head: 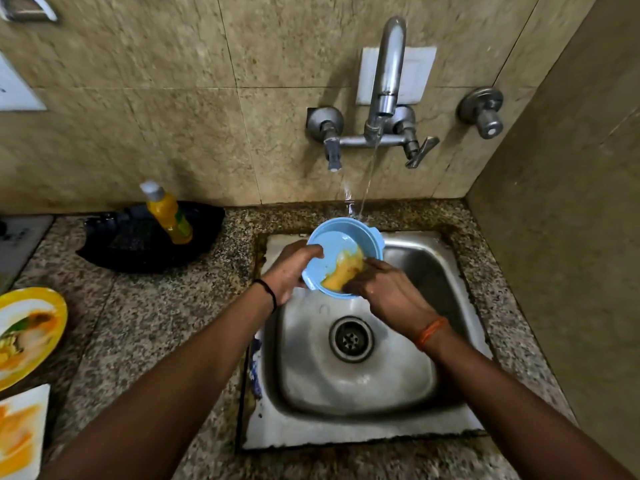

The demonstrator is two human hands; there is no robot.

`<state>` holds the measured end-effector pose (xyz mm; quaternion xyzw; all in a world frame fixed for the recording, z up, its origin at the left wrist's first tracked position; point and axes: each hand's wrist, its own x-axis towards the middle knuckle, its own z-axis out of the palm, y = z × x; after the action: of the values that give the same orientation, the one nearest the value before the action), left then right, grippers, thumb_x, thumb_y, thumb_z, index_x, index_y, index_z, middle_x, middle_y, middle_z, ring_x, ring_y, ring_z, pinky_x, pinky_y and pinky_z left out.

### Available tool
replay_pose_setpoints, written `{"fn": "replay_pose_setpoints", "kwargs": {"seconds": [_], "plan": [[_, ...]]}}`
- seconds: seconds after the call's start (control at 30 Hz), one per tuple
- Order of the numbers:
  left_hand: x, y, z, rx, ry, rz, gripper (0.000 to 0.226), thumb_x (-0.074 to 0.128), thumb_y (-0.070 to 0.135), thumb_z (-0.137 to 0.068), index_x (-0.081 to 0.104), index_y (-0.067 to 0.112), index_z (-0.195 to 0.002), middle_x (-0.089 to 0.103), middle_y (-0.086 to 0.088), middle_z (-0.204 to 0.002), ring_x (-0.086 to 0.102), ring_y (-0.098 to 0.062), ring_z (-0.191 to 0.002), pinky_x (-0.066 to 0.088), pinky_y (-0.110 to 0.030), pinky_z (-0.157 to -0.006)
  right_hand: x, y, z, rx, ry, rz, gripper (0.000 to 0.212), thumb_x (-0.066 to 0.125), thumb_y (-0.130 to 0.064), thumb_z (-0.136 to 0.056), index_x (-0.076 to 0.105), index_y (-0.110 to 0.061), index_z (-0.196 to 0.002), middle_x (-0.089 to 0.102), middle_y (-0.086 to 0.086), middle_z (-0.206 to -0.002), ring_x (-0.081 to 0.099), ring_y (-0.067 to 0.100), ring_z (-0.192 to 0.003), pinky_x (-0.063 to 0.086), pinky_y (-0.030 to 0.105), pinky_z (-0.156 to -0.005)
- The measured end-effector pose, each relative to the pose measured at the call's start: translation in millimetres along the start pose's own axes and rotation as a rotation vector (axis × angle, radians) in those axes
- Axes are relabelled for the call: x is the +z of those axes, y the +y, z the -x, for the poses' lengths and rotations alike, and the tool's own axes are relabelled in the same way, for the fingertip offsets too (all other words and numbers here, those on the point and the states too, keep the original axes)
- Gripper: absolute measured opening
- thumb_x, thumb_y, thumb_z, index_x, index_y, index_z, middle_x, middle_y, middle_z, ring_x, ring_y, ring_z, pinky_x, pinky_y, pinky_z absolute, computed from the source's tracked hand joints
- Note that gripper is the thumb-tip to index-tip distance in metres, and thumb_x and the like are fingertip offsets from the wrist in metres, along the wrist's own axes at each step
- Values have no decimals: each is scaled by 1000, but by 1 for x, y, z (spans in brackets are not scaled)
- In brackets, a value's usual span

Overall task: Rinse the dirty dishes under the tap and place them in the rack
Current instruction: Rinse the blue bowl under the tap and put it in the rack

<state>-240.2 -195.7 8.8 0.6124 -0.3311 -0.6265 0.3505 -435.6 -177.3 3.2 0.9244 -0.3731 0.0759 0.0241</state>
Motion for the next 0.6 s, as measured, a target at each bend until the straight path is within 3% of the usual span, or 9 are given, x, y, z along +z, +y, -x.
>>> {"fn": "replay_pose_setpoints", "kwargs": {"seconds": [0.13, 0.2, 0.27, 0.37, 0.43, 0.5, 0.57, 0.6], "plan": [[19, -18, -2, 134, 274, 29, 25, 57, 42, -56, 68, 28, -72, 67, -5, -80, 61, -27, -75, 50, -40, -63, 14, -29, 2, 162, -56, 41, 44, 52, -10, -65, 68, -16, -106, 71, 7, -95, 66, 28, -95, 44, 37, -103], [24, -20, -1, 178, 337, 32, 23, 53, 46, -57, 67, 31, -68, 67, -3, -77, 62, -30, -77, 52, -43, -66, 15, -47, 5, 240, -18, -93, 52, 65, -12, -64, 64, -12, -116, 70, 10, -102, 64, 30, -96, 48, 36, -95], [28, -20, 3, 177, 355, 109, 20, 53, 41, -59, 67, 29, -66, 67, -4, -76, 62, -29, -76, 50, -42, -68, 7, -57, 3, 295, 75, -300, 56, 71, -23, -70, 61, -18, -125, 70, 5, -111, 63, 26, -100, 48, 32, -92], [28, -19, 6, 165, 372, 188, 21, 55, 37, -61, 63, 21, -72, 66, -3, -81, 61, -27, -80, 50, -43, -72, 4, -50, 0, 277, 166, -366, 53, 69, -31, -77, 59, -19, -128, 68, 3, -120, 61, 24, -110, 42, 32, -101], [28, -17, 10, 182, 353, 196, 25, 55, 38, -64, 58, 22, -84, 65, -5, -89, 63, -28, -86, 52, -44, -75, 7, -43, -2, 294, 95, -164, 67, 66, -43, -79, 51, -11, -136, 57, 11, -136, 51, 27, -128, 32, 40, -113], [32, -15, 12, 200, 351, 171, 28, 57, 38, -69, 56, 19, -91, 64, -4, -91, 63, -28, -86, 53, -48, -78, 4, -43, -9, 386, -74, 39, 89, 62, -53, -80, 33, 1, -145, 36, 23, -150, 32, 33, -142, 13, 46, -119], [35, -16, 12, 221, 342, 149, 26, 57, 33, -76, 56, 14, -95, 64, -4, -88, 61, -25, -83, 53, -48, -79, 2, -49, -20, 430, -249, 92, 99, 59, -54, -83, 15, 4, -149, 16, 29, -156, 12, 37, -147, -2, 49, -120], [36, -17, 10, 227, 340, 143, 24, 57, 32, -78, 57, 14, -94, 65, -4, -87, 62, -25, -82, 52, -47, -80, 1, -51, -24, 407, -290, 72, 101, 60, -53, -82, 11, 4, -150, 13, 29, -156, 9, 39, -147, -2, 49, -121]]}}
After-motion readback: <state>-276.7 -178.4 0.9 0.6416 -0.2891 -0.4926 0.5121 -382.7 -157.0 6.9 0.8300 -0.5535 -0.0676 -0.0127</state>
